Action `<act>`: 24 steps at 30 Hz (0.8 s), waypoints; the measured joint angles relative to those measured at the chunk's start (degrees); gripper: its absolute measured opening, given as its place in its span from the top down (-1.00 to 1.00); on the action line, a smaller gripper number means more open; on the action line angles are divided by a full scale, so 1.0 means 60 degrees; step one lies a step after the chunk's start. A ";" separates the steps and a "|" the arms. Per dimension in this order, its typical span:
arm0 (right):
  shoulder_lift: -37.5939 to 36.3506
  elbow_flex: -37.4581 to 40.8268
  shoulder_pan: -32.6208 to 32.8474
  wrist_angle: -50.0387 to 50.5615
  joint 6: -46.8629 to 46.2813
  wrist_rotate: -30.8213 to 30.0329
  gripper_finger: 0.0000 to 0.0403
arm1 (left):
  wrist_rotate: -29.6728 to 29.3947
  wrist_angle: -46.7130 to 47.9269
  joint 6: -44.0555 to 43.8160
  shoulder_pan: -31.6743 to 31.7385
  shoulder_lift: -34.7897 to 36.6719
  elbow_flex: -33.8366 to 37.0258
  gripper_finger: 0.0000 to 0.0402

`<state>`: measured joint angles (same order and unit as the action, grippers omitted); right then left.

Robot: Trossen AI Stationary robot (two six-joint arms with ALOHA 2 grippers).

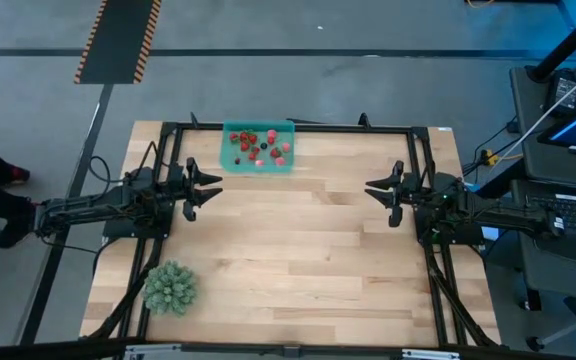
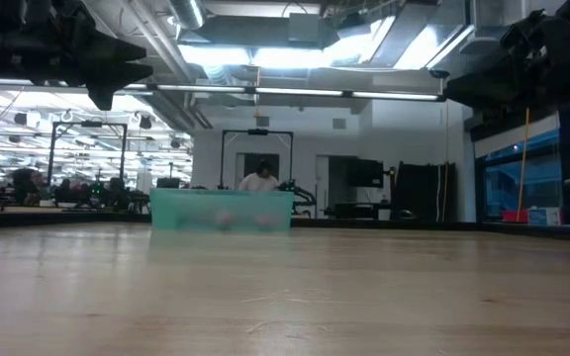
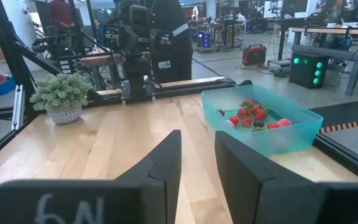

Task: Pick and placing Produce into tupperware
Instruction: Return to Home Position

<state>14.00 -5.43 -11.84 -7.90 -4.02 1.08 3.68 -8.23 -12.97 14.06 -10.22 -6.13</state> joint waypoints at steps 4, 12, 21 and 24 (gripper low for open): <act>0.0000 0.0000 0.0000 0.0003 0.0001 0.0000 0.50 | 0.0000 0.0003 0.0000 0.0000 0.0000 0.0000 0.18; 0.0004 0.0000 0.0000 0.0003 0.0001 0.0000 0.50 | 0.0000 0.0003 0.0000 0.0000 0.0000 0.0000 0.20; 0.0004 0.0000 0.0000 0.0003 0.0001 0.0000 0.50 | 0.0000 0.0000 0.0000 0.0000 0.0000 0.0000 0.17; 0.0004 0.0000 0.0001 0.0003 0.0001 0.0000 0.50 | 0.0000 0.0003 0.0000 0.0000 0.0000 -0.0003 0.18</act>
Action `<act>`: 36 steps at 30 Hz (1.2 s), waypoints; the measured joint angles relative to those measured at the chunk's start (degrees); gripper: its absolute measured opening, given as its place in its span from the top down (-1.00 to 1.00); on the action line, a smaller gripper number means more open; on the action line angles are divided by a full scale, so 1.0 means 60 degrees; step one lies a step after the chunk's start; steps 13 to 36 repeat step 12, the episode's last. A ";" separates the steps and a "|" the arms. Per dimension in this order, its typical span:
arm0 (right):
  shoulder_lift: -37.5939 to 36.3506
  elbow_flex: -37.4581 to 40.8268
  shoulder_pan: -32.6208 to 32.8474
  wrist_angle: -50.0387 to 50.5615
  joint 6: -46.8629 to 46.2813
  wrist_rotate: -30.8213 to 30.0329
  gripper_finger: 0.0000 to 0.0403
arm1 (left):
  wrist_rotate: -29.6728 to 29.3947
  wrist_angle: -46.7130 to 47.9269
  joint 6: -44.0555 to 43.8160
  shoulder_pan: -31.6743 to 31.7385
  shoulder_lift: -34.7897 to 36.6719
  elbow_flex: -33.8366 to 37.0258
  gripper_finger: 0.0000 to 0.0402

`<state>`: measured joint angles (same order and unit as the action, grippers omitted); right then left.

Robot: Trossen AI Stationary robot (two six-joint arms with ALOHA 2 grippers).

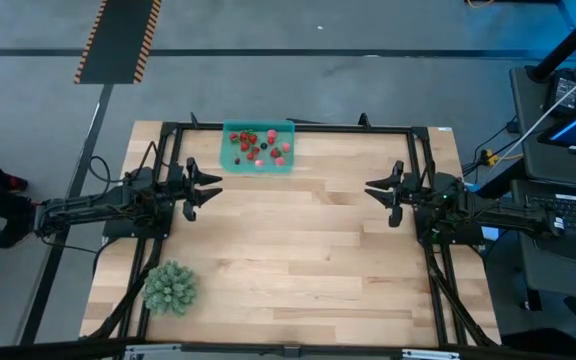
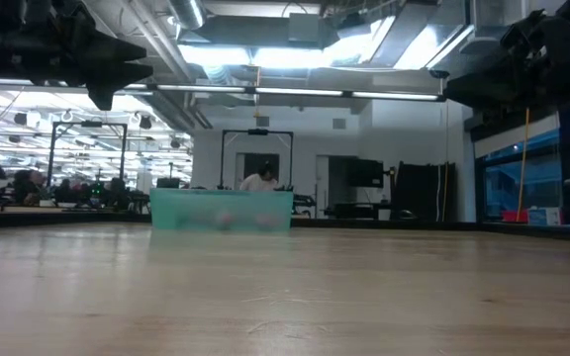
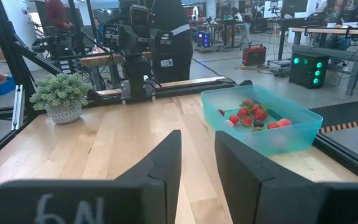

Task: Pick and placing Produce into tupperware
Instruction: Return to Home Position

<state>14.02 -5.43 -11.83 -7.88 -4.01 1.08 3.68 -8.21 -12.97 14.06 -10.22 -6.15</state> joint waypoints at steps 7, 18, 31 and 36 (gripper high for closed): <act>0.0000 -0.0004 0.0000 0.0000 0.0000 0.0000 0.50 | 0.0000 0.0000 0.0000 0.0000 0.0000 -0.0001 0.20; 0.0000 -0.0004 -0.0001 0.0000 0.0000 0.0000 0.50 | 0.0000 0.0000 0.0000 0.0000 0.0000 -0.0001 0.17; 0.0000 -0.0004 -0.0001 0.0000 0.0000 0.0000 0.50 | 0.0000 0.0000 0.0000 0.0000 0.0000 -0.0001 0.17; 0.0000 -0.0004 -0.0001 0.0000 0.0000 0.0000 0.50 | 0.0000 0.0000 0.0000 0.0000 0.0000 -0.0001 0.17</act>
